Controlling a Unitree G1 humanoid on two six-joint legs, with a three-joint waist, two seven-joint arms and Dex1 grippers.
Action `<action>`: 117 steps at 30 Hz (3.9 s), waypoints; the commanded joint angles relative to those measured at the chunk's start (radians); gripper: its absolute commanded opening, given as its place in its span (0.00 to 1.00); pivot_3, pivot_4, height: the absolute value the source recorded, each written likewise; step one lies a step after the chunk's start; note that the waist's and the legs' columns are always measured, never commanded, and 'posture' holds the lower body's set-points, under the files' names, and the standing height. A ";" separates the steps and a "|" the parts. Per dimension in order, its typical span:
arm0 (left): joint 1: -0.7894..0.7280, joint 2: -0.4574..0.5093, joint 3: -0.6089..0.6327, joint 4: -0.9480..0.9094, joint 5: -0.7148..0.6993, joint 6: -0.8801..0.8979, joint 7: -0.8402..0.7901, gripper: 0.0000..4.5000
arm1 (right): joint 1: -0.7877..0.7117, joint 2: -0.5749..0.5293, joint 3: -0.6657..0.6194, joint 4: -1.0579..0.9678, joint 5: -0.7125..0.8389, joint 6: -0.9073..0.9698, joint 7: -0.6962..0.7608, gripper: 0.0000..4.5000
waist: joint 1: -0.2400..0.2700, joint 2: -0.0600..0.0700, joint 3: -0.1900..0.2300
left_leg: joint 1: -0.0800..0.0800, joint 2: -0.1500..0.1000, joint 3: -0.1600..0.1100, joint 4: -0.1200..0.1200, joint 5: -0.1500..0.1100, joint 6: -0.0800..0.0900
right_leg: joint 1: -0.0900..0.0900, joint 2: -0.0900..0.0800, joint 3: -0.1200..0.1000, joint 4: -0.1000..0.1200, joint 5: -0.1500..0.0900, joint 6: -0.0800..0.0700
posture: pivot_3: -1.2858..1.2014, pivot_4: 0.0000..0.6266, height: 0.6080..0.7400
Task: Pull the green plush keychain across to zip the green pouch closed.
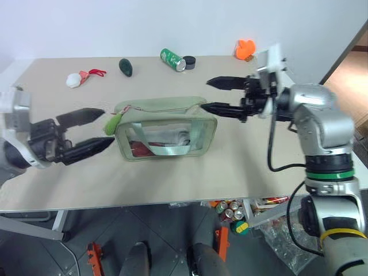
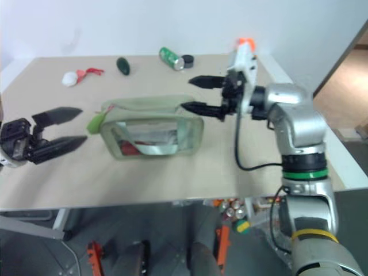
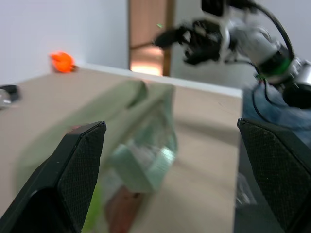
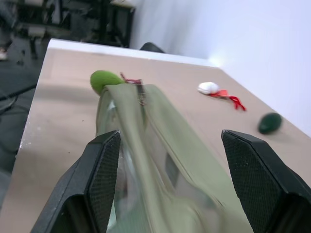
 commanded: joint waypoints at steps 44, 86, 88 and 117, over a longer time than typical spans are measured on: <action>0.073 -0.064 -0.007 0.202 0.264 -0.112 0.071 1.00 | 0.047 0.067 0.134 0.145 -0.189 -0.169 -0.054 0.01 | -0.022 0.000 0.000 | 0.001 0.000 0.002 0.000 0.000 0.000 | -0.002 0.001 0.003 0.002 0.002 0.003 | 0.52 0.24 1.00; -0.237 -0.124 -0.061 0.172 0.194 -0.080 0.165 0.00 | 0.059 0.073 0.164 0.150 -0.253 -0.186 -0.068 0.00 | -0.022 -0.001 0.000 | 0.001 0.000 0.002 0.001 0.000 0.000 | -0.001 0.001 0.004 0.003 0.003 0.005 | 0.52 0.24 1.00; -0.269 -0.126 -0.095 0.156 0.203 -0.074 0.160 0.00 | 0.058 0.074 0.164 0.152 -0.255 -0.188 -0.068 0.00 | -0.022 -0.001 0.000 | 0.001 0.000 0.002 0.002 0.000 0.000 | -0.001 0.001 0.004 0.002 0.003 0.006 | 0.52 0.24 1.00; -0.194 -0.051 -0.037 0.241 0.222 -0.054 0.076 0.99 | 0.081 0.072 0.156 0.115 -0.248 -0.178 -0.087 0.00 | -0.024 -0.001 0.000 | 0.002 0.000 0.003 0.001 0.000 0.000 | -0.001 0.002 0.005 0.004 0.003 0.005 | 0.52 0.24 1.00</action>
